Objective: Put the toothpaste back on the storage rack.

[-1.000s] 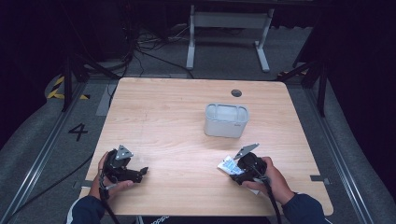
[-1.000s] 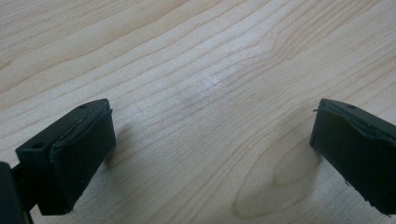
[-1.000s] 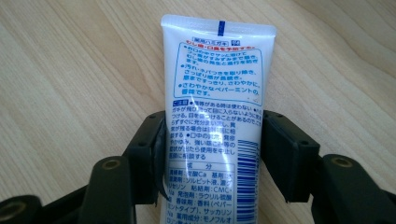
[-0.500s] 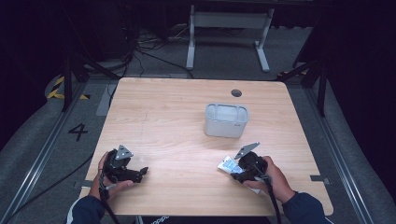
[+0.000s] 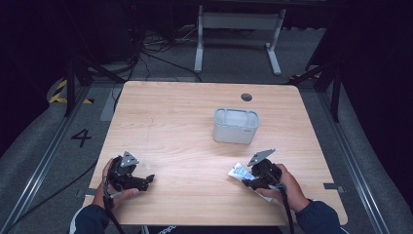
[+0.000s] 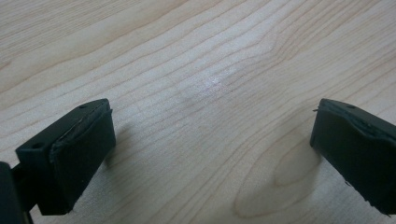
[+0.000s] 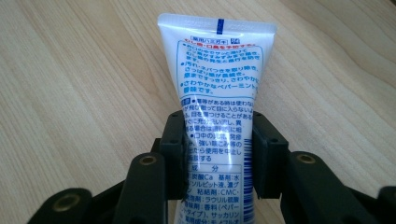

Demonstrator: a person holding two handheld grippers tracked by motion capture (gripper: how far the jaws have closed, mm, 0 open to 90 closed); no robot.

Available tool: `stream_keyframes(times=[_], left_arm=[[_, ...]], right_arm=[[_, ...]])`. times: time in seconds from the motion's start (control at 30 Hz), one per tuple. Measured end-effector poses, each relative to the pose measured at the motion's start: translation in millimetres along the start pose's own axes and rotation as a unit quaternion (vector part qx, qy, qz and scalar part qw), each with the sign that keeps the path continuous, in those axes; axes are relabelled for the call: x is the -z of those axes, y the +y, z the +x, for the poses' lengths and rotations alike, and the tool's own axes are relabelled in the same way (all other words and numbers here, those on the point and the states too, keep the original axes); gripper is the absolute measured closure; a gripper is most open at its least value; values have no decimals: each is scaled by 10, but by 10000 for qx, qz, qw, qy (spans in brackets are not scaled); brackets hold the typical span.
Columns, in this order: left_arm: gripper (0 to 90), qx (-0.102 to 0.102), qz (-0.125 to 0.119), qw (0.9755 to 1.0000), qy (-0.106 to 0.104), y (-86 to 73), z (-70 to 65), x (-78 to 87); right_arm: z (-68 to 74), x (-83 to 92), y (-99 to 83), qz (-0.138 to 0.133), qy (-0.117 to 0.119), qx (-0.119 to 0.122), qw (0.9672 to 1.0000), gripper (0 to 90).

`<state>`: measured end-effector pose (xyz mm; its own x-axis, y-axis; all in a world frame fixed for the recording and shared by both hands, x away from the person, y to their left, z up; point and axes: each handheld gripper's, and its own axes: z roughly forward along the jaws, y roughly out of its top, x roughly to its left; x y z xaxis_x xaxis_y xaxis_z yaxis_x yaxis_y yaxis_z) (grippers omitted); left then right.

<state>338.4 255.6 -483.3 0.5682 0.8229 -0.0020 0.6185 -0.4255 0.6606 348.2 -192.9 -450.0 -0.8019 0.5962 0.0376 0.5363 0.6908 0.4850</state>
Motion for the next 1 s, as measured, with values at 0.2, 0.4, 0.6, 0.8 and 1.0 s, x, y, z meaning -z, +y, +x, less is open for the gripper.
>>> stream_keyframes(times=[0.2, 0.4, 0.6, 0.8, 1.0], left_arm=[[5, 5, -4, 10000, 0, 0, -1, -1], [5, 6, -5, 10000, 0, 0, -1, -1], [5, 6, -4, 10000, -1, 0, -1, -1], [5, 6, -2, 10000, 0, 0, 0, 0], [5, -1, 1, 10000, 0, 0, 1, 0]], right_arm=[[1, 12, -20, -60, 41, 19, 10000, 644], [6, 18, -27, -68, 44, 52, 10000, 644], [16, -7, 6, 82, 52, 102, 9999, 605], [21, -57, 93, 367, 93, 201, 9991, 539], [86, -132, 230, 604, -59, 364, 9975, 434]])
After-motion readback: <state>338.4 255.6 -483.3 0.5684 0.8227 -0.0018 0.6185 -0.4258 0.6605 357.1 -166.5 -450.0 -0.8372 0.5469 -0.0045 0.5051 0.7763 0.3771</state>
